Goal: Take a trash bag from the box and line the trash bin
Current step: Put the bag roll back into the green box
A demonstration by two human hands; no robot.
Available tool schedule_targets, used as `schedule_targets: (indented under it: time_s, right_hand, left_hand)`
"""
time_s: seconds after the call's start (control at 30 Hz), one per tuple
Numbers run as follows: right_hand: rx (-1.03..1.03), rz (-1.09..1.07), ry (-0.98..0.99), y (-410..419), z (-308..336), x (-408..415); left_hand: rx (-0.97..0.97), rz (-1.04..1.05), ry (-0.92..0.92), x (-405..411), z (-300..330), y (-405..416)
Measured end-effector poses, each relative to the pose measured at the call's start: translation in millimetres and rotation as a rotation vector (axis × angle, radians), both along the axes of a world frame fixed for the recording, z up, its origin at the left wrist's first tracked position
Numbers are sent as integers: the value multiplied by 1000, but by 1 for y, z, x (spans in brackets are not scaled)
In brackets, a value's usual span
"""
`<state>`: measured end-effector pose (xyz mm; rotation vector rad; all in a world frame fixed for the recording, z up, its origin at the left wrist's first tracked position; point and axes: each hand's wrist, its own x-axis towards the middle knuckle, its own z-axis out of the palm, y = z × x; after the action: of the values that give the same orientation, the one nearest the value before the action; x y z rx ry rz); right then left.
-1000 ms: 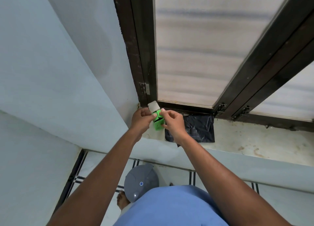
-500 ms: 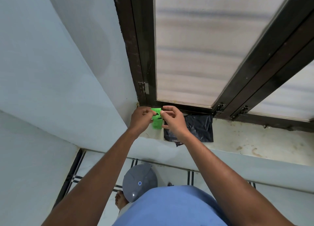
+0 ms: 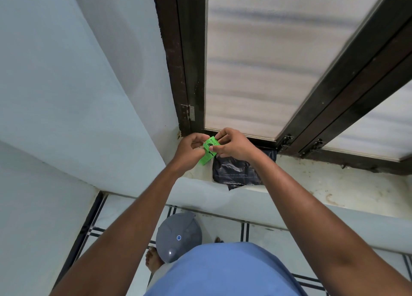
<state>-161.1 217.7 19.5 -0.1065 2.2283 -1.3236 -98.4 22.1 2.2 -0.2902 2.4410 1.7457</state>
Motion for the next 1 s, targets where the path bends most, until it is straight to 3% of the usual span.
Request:
schedule_targets:
  time_s: [0.13, 0.27, 0.53, 0.83, 1.0]
  right_hand:
    - [-2, 58, -8, 1, 3, -1]
    - [19, 118, 30, 1, 8, 0]
    - [75, 126, -28, -6, 10, -4]
    - [300, 126, 220, -28, 11, -11]
    - [142, 19, 152, -25, 3, -11]
  left_hand:
    - [-121, -68, 41, 18, -24, 8]
    - [-164, 20, 79, 21, -30, 13]
    - [-89, 92, 89, 29, -37, 13]
    - [-153, 59, 153, 23, -30, 14]
    - [-285, -7, 222, 22, -27, 8]
